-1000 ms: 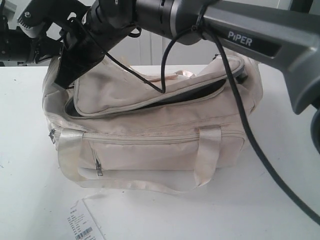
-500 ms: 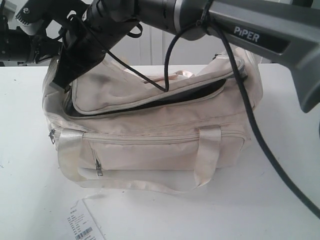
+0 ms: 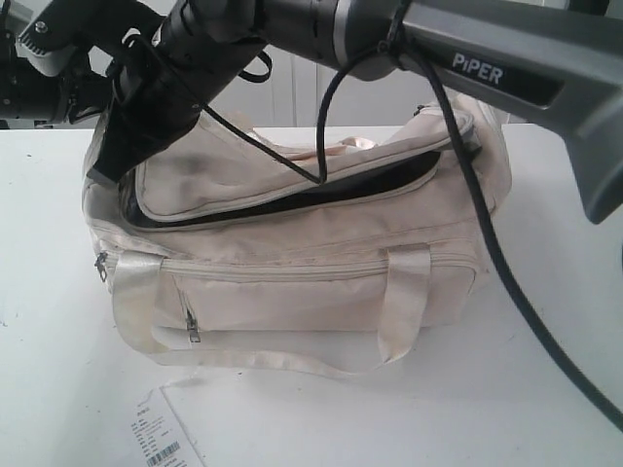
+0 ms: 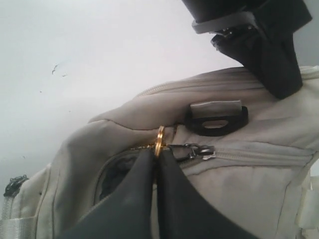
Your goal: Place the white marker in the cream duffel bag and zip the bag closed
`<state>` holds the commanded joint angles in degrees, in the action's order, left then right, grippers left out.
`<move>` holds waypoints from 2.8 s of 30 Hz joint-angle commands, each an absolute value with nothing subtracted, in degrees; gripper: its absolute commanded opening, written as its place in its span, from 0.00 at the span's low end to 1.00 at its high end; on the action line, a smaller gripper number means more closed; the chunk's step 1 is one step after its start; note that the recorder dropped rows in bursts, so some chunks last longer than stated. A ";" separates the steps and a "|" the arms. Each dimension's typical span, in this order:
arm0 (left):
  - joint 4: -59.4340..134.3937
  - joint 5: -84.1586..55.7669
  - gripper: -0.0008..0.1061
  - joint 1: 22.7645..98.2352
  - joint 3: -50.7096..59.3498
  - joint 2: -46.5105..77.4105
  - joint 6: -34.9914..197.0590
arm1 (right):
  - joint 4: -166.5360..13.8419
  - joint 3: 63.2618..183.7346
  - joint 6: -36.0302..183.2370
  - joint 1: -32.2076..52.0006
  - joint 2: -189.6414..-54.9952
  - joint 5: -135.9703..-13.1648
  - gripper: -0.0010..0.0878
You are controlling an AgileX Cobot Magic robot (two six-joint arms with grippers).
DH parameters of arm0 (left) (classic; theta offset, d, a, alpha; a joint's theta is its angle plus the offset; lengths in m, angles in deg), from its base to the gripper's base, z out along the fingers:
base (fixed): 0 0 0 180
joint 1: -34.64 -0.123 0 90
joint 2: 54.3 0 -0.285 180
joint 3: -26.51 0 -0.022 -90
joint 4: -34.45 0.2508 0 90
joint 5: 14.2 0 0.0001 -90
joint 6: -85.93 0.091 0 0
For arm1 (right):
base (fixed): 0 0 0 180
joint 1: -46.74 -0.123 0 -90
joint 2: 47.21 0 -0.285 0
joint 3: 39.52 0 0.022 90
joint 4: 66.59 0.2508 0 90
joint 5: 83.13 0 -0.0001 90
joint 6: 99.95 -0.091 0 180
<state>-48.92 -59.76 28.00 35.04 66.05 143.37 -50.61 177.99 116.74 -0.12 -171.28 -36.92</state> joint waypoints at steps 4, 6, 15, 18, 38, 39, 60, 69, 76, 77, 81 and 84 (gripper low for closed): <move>-48.92 -59.76 0.01 28.00 35.04 66.05 143.37 | -49.44 177.99 116.28 -0.12 -170.55 -35.99 0.01; -49.02 -59.76 0.01 28.00 35.04 66.05 143.37 | -49.36 177.99 116.28 -0.12 -170.52 -34.32 0.01; -49.00 -59.40 0.01 28.00 35.04 66.05 143.37 | -47.04 177.99 116.28 -0.12 -170.27 -32.33 0.01; -49.00 -59.27 0.01 28.00 35.04 66.05 143.37 | -46.66 177.99 116.28 -0.12 -170.27 -31.39 0.01; -49.00 -59.06 0.01 28.00 35.04 66.05 143.37 | -43.17 177.99 117.32 -0.22 -169.24 -22.51 0.01; -49.00 -59.06 0.01 28.00 35.04 66.05 143.37 | -42.93 177.99 117.41 -0.22 -169.24 -22.13 0.01; -49.48 -58.16 0.10 28.00 35.04 66.05 141.54 | -41.07 177.99 118.88 -0.22 -169.24 -20.26 0.01; -45.14 -60.15 0.64 24.76 35.04 63.32 138.05 | -43.71 177.99 118.77 -0.11 -169.44 -24.28 0.01; -37.20 -73.09 0.63 18.07 34.07 56.76 131.96 | -44.63 177.99 118.77 -0.11 -169.44 -24.56 0.01; -36.35 -73.83 0.63 18.04 33.03 55.62 131.96 | -44.63 177.99 118.77 -0.11 -169.44 -24.56 0.01; -35.74 -73.56 0.63 18.28 24.67 50.62 130.95 | -44.63 177.99 118.77 -0.11 -169.44 -24.56 0.01; -35.74 -71.51 0.63 18.79 17.10 46.06 132.68 | -44.64 177.99 118.77 -0.11 -169.44 -24.33 0.01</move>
<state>-35.74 -71.51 18.79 17.10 46.06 132.68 -44.64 177.99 118.77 -0.11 -169.44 -24.33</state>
